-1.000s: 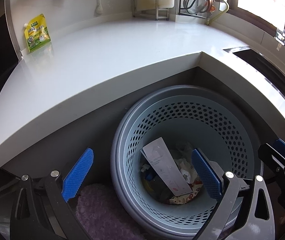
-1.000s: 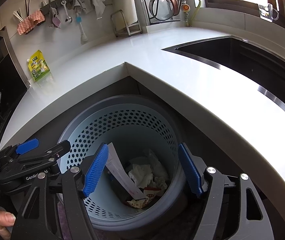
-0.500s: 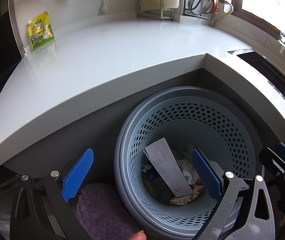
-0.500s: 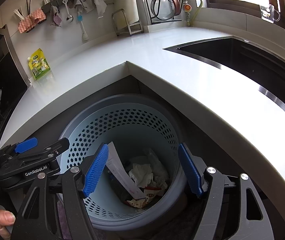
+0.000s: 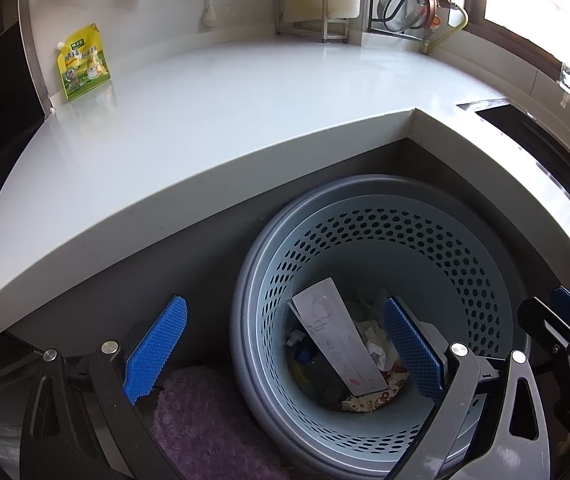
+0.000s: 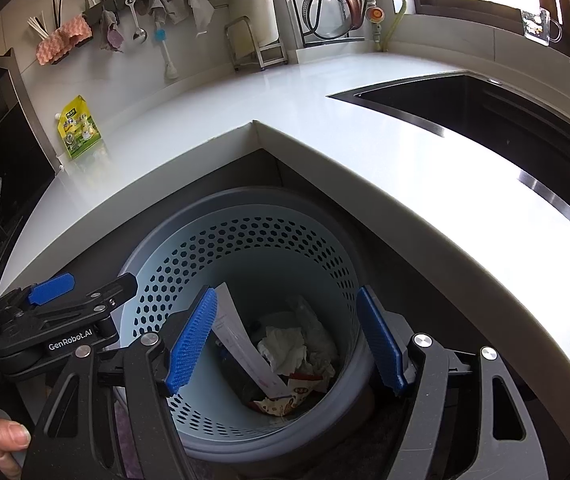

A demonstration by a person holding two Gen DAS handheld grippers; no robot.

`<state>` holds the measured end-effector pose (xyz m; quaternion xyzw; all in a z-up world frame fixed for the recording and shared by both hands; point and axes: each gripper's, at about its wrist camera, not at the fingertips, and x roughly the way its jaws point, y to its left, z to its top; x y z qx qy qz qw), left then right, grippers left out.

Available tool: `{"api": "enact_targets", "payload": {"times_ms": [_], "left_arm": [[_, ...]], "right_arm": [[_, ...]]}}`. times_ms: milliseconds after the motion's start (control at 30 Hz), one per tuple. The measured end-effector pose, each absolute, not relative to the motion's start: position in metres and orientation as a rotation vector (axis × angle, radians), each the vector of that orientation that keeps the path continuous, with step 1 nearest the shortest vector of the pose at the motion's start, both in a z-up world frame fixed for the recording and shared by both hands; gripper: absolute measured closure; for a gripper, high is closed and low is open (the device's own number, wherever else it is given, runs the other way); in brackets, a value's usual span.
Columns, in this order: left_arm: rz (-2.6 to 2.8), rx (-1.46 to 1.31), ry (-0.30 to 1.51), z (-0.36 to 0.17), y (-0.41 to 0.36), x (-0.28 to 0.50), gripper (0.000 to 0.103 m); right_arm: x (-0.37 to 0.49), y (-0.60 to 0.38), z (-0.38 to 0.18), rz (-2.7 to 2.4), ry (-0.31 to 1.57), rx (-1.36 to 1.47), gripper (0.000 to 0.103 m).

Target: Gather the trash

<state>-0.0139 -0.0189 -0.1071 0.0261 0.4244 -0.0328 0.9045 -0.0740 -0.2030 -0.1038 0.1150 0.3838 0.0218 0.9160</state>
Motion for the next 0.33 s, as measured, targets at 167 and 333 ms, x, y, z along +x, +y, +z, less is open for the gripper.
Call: {"api": "enact_targets", "payload": {"times_ms": [167,333], "left_arm": [[-0.066,0.056,0.881,-0.1076,-0.0205,-0.0145,0.006],[-0.066,0.059,0.884,-0.1082,-0.0209,-0.0143,0.006]], "right_arm": [[-0.0734,-0.2037,-0.1040,0.045,0.791,0.237,0.034],[-0.0728,-0.2054,-0.1049,0.044,0.791,0.240,0.034]]}}
